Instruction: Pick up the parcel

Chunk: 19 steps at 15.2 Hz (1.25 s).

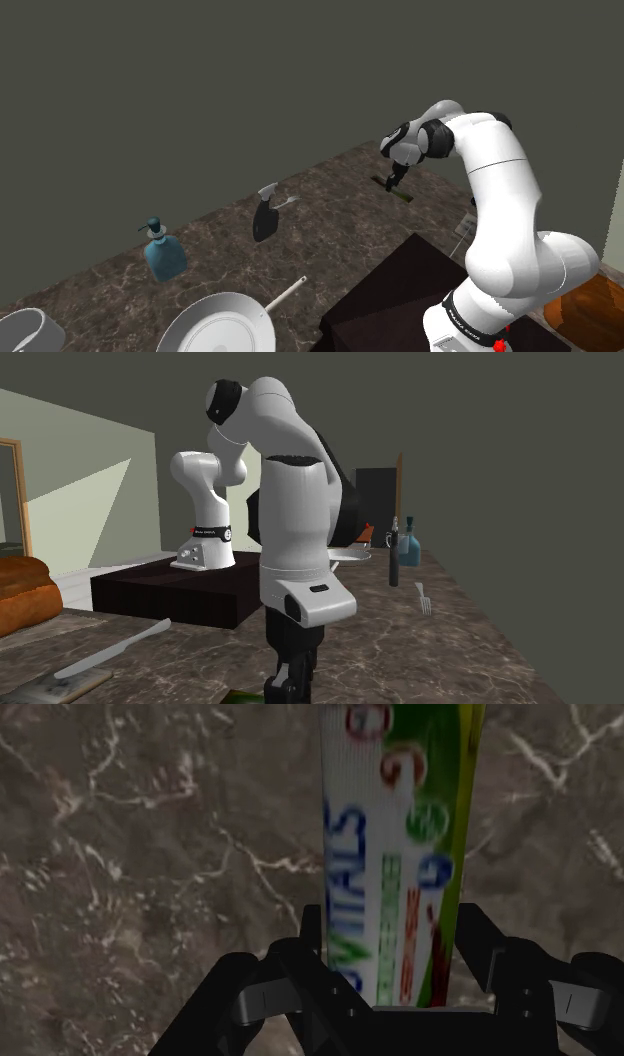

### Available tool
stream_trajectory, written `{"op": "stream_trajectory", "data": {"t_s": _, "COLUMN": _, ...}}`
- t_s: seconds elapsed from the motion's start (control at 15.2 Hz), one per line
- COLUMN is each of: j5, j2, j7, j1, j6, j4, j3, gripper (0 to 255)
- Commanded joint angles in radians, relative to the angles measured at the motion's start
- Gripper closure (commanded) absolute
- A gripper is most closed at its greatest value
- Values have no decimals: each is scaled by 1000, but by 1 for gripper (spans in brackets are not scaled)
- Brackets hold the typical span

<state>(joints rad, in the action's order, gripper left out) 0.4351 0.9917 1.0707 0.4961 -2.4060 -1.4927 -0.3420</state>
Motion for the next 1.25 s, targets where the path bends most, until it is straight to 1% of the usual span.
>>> {"op": "stream_trajectory", "data": {"t_s": 0.0, "j5": 0, "j2": 1, "j7": 0, "j1": 0, "j6": 0, "j4": 0, "j3": 0, "gripper": 255}}
{"op": "stream_trajectory", "data": {"t_s": 1.06, "j5": -40, "j2": -157, "j7": -17, "j1": -37, "j6": 94, "j4": -68, "j3": -48, "gripper": 255}}
{"op": "stream_trajectory", "data": {"t_s": 1.19, "j5": -41, "j2": -159, "j7": -17, "j1": -37, "j6": 95, "j4": -68, "j3": -49, "gripper": 255}}
